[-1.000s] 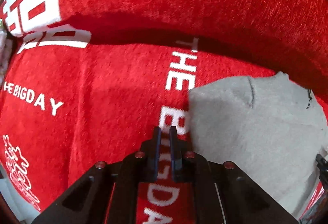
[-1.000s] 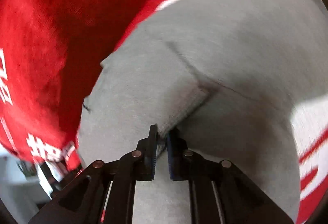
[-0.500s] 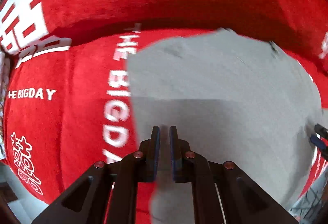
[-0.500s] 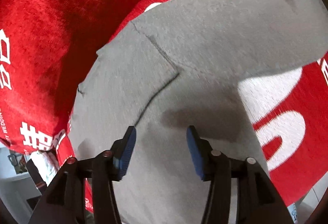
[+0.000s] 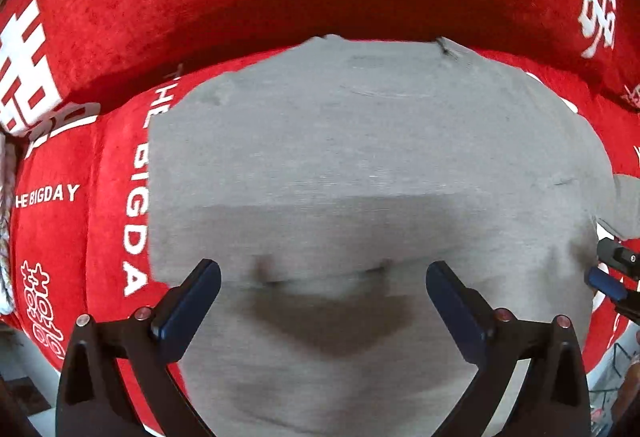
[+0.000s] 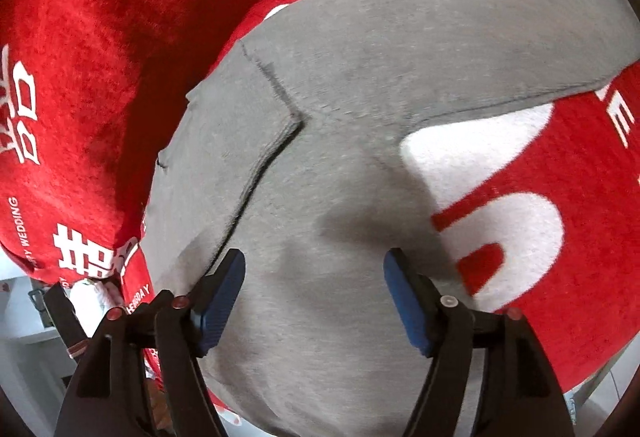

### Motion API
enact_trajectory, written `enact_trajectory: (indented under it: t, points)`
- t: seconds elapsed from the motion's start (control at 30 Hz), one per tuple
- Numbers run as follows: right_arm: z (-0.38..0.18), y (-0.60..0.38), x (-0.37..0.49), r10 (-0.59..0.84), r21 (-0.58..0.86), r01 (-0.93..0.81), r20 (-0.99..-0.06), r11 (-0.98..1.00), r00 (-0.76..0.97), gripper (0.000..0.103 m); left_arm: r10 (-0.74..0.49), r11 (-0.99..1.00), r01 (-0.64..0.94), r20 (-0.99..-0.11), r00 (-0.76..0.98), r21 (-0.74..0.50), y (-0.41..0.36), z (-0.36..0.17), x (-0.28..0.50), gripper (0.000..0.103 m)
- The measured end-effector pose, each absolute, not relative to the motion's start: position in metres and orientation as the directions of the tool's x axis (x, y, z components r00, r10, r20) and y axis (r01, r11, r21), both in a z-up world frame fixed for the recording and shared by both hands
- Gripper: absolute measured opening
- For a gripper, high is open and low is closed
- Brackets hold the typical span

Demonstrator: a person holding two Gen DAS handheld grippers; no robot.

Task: Fold small clothes

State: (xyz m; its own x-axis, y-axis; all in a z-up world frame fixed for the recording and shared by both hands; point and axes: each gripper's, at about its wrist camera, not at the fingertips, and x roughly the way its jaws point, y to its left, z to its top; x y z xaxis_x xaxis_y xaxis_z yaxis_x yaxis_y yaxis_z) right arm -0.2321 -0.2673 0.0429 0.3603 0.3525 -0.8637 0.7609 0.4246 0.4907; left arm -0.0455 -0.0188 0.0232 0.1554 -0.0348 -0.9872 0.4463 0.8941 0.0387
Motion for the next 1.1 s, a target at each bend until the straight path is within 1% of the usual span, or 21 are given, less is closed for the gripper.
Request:
enact_trajectory:
  t: [0.13, 0.27, 0.43, 0.73, 0.9, 1.1]
  points:
    - [0.044, -0.283, -0.248, 0.34, 0.495, 0.77, -0.862, 0.402, 0.376, 0.076, -0.011, 0.893, 0.445, -0.986, 0.164, 0.064, -0.036, 0.02, -0.047, 0.103]
    - [0.041, -0.305, -0.27, 0.321, 0.499, 0.798, -0.858, 0.338, 0.401, 0.076, -0.017, 0.9, 0.434, -0.992, 0.123, 0.038, -0.055, 0.014, -0.051, 0.103]
    - [0.035, -0.34, -0.304, 0.281, 0.495, 0.829, -0.86, 0.262, 0.425, 0.076, -0.005, 0.873, 0.485, -0.993, 0.121, 0.054, -0.086, 0.007, -0.062, 0.103]
    - [0.026, -0.405, -0.366, 0.156, 0.489, 0.869, -0.866, 0.071, 0.475, 0.076, -0.039, 0.822, 0.57, -0.998, 0.056, 0.0, -0.141, -0.006, -0.084, 0.103]
    - [0.011, -0.434, -0.387, 0.108, 0.524, 0.85, -0.843, -0.055, 0.527, 0.076, -0.058, 0.799, 0.601, -0.998, 0.04, -0.022, -0.166, -0.01, -0.095, 0.103]
    - [-0.002, -0.464, -0.391, 0.077, 0.586, 0.799, -0.798, -0.136, 0.598, 0.076, -0.068, 0.797, 0.602, -0.997, 0.018, -0.044, -0.188, -0.014, -0.104, 0.103]
